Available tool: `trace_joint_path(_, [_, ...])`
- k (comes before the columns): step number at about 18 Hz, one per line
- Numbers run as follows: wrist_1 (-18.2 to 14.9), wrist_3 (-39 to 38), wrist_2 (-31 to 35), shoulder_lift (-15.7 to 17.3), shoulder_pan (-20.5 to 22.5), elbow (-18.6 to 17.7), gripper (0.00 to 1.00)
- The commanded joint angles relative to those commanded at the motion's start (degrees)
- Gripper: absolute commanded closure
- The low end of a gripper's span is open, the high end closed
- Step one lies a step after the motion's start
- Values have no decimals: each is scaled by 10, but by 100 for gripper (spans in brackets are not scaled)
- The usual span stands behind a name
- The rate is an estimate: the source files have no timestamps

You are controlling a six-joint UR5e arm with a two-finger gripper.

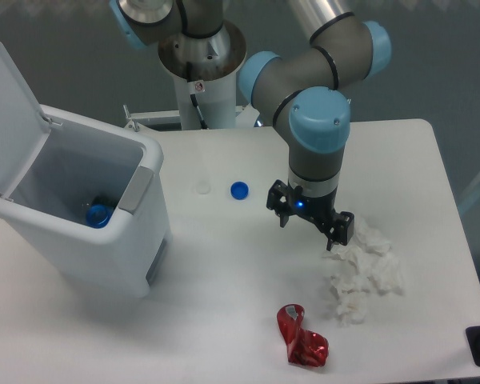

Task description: Close the trash can

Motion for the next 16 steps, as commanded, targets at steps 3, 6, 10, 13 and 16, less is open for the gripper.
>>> trace_joint_path(3, [-1,-4,17,39,-4,-32,0])
trace_joint_path(6, [0,-28,20,56,-8,-37,0])
trace_joint_path(10, [-1,-72,18,91,-20,-42,0])
trace_joint_path(13, [-7,-91,15,126,-34,-45,2])
trace_joint_path(16, [-20,-182,-37,170,-39,-42,35])
